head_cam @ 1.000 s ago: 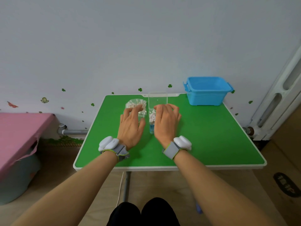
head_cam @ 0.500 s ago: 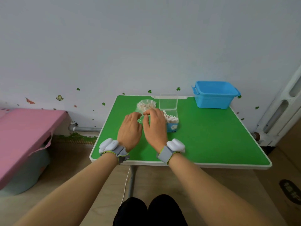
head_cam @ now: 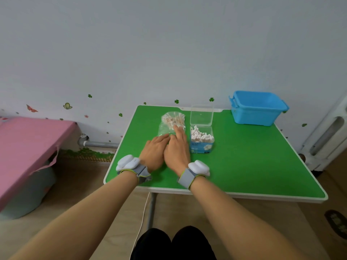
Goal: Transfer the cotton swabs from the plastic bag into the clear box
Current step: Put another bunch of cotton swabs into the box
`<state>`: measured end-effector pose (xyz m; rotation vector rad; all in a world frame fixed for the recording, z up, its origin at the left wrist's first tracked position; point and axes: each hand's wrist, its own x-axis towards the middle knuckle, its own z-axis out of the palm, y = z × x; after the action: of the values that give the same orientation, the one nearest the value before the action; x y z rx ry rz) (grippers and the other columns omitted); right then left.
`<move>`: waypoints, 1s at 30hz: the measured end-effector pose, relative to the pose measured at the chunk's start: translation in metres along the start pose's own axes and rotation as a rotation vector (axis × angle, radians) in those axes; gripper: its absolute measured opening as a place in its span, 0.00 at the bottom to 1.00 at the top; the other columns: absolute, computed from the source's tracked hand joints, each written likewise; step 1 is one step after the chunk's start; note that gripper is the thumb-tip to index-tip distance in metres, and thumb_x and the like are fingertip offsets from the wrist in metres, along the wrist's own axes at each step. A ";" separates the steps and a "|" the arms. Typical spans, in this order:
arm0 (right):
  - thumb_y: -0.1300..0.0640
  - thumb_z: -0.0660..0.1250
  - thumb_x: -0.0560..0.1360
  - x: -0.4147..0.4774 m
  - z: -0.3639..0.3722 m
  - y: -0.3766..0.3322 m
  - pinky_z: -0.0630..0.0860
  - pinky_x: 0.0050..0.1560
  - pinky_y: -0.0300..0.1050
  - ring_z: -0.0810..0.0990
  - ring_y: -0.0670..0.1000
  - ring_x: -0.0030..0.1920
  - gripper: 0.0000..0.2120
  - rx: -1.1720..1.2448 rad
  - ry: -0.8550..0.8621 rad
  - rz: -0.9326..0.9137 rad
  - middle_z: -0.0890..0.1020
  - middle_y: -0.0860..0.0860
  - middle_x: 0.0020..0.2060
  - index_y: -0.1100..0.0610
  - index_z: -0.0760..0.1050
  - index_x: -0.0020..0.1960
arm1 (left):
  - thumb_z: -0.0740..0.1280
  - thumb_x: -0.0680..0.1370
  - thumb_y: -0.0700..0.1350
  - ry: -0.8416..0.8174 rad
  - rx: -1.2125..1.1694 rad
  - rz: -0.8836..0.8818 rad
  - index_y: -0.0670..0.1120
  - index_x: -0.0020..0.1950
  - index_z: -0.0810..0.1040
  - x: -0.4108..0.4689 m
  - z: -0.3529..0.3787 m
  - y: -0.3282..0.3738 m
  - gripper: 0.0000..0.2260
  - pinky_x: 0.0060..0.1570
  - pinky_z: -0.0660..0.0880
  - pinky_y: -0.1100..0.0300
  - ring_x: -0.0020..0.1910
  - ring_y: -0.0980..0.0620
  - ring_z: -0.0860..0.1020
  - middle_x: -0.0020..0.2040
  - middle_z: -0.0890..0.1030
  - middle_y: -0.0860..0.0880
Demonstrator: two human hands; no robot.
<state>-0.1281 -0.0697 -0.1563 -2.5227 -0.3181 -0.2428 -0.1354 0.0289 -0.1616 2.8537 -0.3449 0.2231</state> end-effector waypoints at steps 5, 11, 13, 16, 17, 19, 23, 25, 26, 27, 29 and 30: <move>0.62 0.50 0.79 0.002 0.001 -0.002 0.52 0.75 0.51 0.50 0.53 0.76 0.23 -0.096 -0.009 0.054 0.53 0.52 0.77 0.65 0.60 0.73 | 0.58 0.79 0.43 -0.046 0.010 -0.029 0.49 0.76 0.58 0.002 0.001 -0.003 0.25 0.67 0.63 0.54 0.72 0.48 0.64 0.76 0.62 0.50; 0.62 0.53 0.77 -0.007 0.001 -0.006 0.60 0.68 0.48 0.60 0.53 0.71 0.24 -0.048 0.120 -0.014 0.63 0.51 0.72 0.61 0.61 0.73 | 0.63 0.76 0.36 0.137 -0.170 0.059 0.41 0.69 0.71 0.000 -0.008 0.003 0.20 0.67 0.64 0.57 0.66 0.46 0.71 0.68 0.73 0.43; 0.61 0.54 0.77 -0.010 0.001 -0.010 0.63 0.66 0.47 0.63 0.53 0.68 0.23 -0.013 0.183 -0.049 0.66 0.50 0.70 0.59 0.65 0.72 | 0.64 0.75 0.33 0.211 -0.276 0.070 0.39 0.65 0.75 0.000 -0.016 0.006 0.18 0.64 0.65 0.62 0.63 0.46 0.74 0.65 0.75 0.42; 0.60 0.56 0.76 -0.015 -0.003 -0.015 0.65 0.63 0.48 0.66 0.53 0.66 0.22 0.056 0.260 -0.083 0.70 0.50 0.67 0.58 0.69 0.69 | 0.63 0.75 0.33 0.239 -0.318 0.033 0.38 0.61 0.78 0.003 -0.024 0.008 0.15 0.58 0.68 0.63 0.59 0.45 0.77 0.61 0.78 0.42; 0.60 0.56 0.76 -0.016 -0.003 -0.017 0.65 0.62 0.48 0.66 0.52 0.65 0.21 0.077 0.282 -0.091 0.71 0.50 0.66 0.58 0.70 0.68 | 0.63 0.76 0.33 0.231 -0.326 0.004 0.37 0.59 0.78 0.005 -0.025 0.009 0.13 0.54 0.69 0.63 0.56 0.44 0.78 0.59 0.79 0.41; 0.60 0.55 0.75 -0.021 -0.004 -0.022 0.66 0.60 0.48 0.68 0.52 0.63 0.20 0.110 0.321 -0.114 0.74 0.50 0.63 0.58 0.73 0.65 | 0.62 0.77 0.34 0.213 -0.338 -0.059 0.35 0.54 0.78 0.007 -0.027 0.008 0.09 0.45 0.66 0.65 0.48 0.44 0.78 0.53 0.81 0.38; 0.61 0.56 0.73 -0.030 -0.004 -0.027 0.66 0.56 0.48 0.72 0.53 0.57 0.16 0.183 0.366 -0.155 0.78 0.51 0.55 0.58 0.78 0.56 | 0.60 0.78 0.35 0.123 -0.365 -0.152 0.32 0.49 0.78 0.011 -0.028 0.004 0.09 0.44 0.67 0.58 0.49 0.38 0.78 0.49 0.80 0.34; 0.63 0.58 0.72 -0.032 -0.003 -0.026 0.66 0.52 0.48 0.72 0.54 0.52 0.11 0.226 0.377 -0.161 0.79 0.53 0.49 0.59 0.77 0.48 | 0.61 0.77 0.35 0.122 -0.392 -0.175 0.33 0.52 0.79 0.010 -0.027 0.000 0.09 0.49 0.70 0.58 0.52 0.39 0.78 0.52 0.81 0.35; 0.65 0.59 0.71 -0.032 -0.003 -0.026 0.66 0.51 0.48 0.72 0.55 0.50 0.08 0.269 0.382 -0.146 0.78 0.53 0.46 0.60 0.76 0.45 | 0.62 0.77 0.35 0.133 -0.410 -0.195 0.35 0.55 0.79 0.010 -0.026 -0.001 0.10 0.52 0.72 0.57 0.54 0.41 0.79 0.54 0.81 0.37; 0.66 0.59 0.71 -0.032 -0.002 -0.027 0.66 0.50 0.48 0.71 0.55 0.49 0.06 0.331 0.383 -0.103 0.76 0.54 0.45 0.61 0.74 0.44 | 0.64 0.76 0.37 0.149 -0.426 -0.222 0.37 0.56 0.80 0.009 -0.025 -0.003 0.10 0.53 0.73 0.58 0.54 0.42 0.79 0.53 0.82 0.38; 0.69 0.58 0.72 -0.029 -0.002 -0.027 0.66 0.51 0.46 0.70 0.56 0.50 0.06 0.448 0.357 0.048 0.73 0.56 0.47 0.62 0.71 0.46 | 0.67 0.76 0.40 0.181 -0.463 -0.291 0.39 0.49 0.81 0.008 -0.022 -0.005 0.07 0.44 0.70 0.60 0.49 0.40 0.80 0.47 0.83 0.38; 0.69 0.58 0.73 -0.026 -0.002 -0.027 0.66 0.53 0.44 0.70 0.56 0.52 0.06 0.484 0.318 0.139 0.72 0.57 0.50 0.63 0.70 0.49 | 0.68 0.76 0.42 0.191 -0.488 -0.330 0.39 0.46 0.81 0.008 -0.021 -0.006 0.07 0.40 0.68 0.61 0.46 0.39 0.80 0.44 0.83 0.38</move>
<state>-0.1608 -0.0535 -0.1469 -1.9809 -0.0610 -0.4460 -0.1284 0.0389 -0.1417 2.3364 0.1026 0.2958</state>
